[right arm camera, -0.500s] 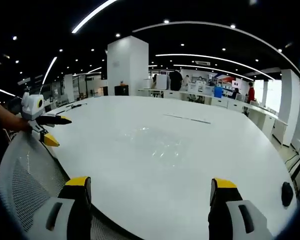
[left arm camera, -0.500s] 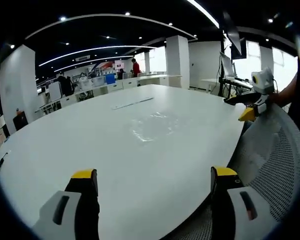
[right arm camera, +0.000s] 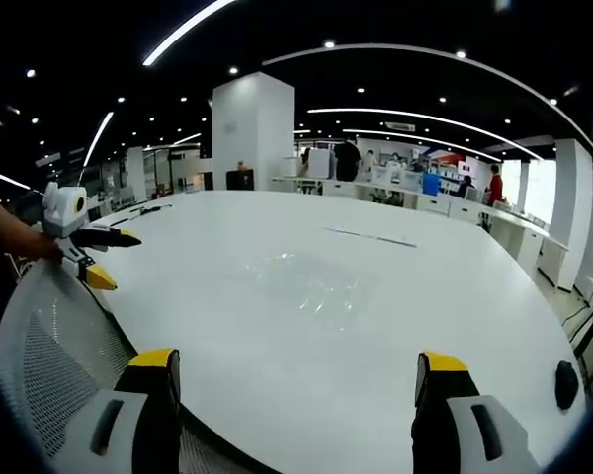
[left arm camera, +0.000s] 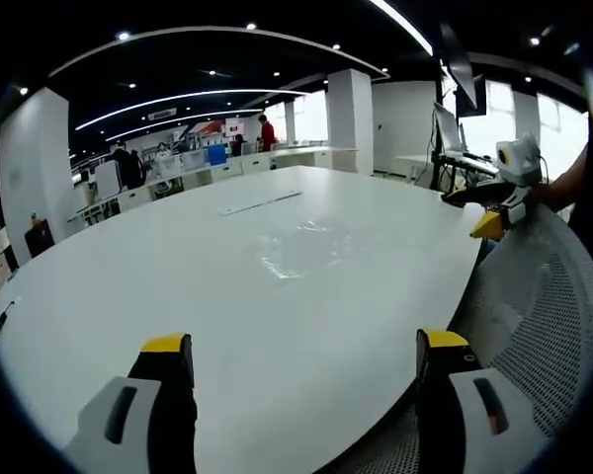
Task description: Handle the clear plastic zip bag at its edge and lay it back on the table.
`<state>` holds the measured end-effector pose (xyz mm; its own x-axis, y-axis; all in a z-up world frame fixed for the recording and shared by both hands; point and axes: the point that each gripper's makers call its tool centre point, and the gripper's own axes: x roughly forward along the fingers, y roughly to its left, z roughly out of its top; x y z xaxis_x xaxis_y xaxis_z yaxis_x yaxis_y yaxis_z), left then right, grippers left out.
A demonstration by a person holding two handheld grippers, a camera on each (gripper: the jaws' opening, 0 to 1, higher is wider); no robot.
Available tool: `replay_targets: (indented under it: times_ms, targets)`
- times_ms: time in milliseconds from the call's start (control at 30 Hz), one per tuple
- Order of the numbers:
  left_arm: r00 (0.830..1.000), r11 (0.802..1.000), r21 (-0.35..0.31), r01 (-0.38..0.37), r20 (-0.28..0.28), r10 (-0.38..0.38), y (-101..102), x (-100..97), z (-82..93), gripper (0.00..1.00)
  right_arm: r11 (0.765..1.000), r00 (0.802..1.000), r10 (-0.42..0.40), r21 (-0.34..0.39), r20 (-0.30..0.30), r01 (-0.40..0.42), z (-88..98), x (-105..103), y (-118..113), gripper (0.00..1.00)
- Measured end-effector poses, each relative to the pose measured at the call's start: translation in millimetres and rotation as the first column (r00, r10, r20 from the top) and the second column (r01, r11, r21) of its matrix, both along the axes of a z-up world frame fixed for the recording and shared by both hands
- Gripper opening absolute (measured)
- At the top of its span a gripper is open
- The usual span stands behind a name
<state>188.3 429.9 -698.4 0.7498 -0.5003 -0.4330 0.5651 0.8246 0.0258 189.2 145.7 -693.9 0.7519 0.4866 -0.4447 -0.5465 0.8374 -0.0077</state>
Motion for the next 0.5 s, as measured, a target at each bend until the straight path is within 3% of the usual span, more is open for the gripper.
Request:
replay_targets:
  times_ms: [500]
  targets:
    - [1.0,1.0,0.001,0.006,-0.006,-0.006,-0.2,0.9,-2.4,0.93,1.0,1.0,0.009,-0.005,0.01,-0.009,2.1,0.7,1.6,1.0]
